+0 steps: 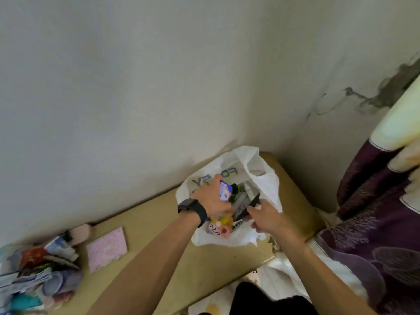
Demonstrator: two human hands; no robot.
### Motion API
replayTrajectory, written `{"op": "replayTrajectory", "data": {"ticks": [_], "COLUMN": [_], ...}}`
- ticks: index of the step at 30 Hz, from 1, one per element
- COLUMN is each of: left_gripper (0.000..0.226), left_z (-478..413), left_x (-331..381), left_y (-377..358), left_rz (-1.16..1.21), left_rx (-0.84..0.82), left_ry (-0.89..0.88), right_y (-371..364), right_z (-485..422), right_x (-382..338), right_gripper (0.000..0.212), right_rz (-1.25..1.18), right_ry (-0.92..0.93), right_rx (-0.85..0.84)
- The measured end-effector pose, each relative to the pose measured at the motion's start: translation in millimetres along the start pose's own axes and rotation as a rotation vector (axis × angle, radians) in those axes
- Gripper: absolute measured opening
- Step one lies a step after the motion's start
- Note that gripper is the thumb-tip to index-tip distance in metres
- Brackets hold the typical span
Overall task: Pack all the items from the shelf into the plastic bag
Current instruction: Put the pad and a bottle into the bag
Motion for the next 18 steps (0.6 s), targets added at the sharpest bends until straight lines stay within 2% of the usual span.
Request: {"op": "replayTrajectory", "data": {"ticks": [2,4,7,9,12,14,16,18], "left_gripper": [0.077,0.075,0.072,0.074,0.082,0.084,0.072,0.058], "left_z": [-19.6,-35.2,-56.1,-70.6,-90.1,-99.7,-108.1,-116.5], "left_x": [-1.3,-4.3,-9.6,-14.7,-16.0,-9.4,-2.1,3.1], "left_y": [-6.9,-7.5,-10.2,-16.3,-25.0,-30.5,-39.1,-43.8], "left_rz": [-0.242,-0.420,-0.563,-0.564,-0.520,-0.591,-0.712,-0.752], "left_rx": [-0.049,-0.052,-0.040,-0.087,-0.151,-0.169,-0.219,-0.231], "left_ry": [-0.009,-0.008,-0.017,-0.023,-0.026,-0.050,-0.119,-0.158], "right_y": [-0.1,4.7,13.7,20.0,26.6,29.3,32.0,37.3], "right_z": [2.5,4.9,1.6,-3.7,-10.2,-12.4,-7.7,-2.7], "right_x": [3.6,10.0,31.6,47.6,65.8,73.0,69.2,57.9], "right_gripper": [0.026,0.023,0.039,0.049,0.053,0.055,0.061,0.073], "right_rz": [-0.129,-0.206,-0.291,-0.248,-0.260,-0.259,-0.148,0.016], "right_ry": [-0.038,0.004,0.055,0.052,0.013,0.026,0.080,0.145], "right_rx": [-0.062,-0.080,-0.068,-0.027,0.036,0.080,0.117,0.223]}}
Point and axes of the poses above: each hand's wrist, its own z-axis away from the middle knuckle, its own y-axis out of the back of the hand, x = y × z, the point moved 7 cm from there along -z, towards the middle knuckle, and after that the axes turned 5 degrees about x, right-handed, at the moved point
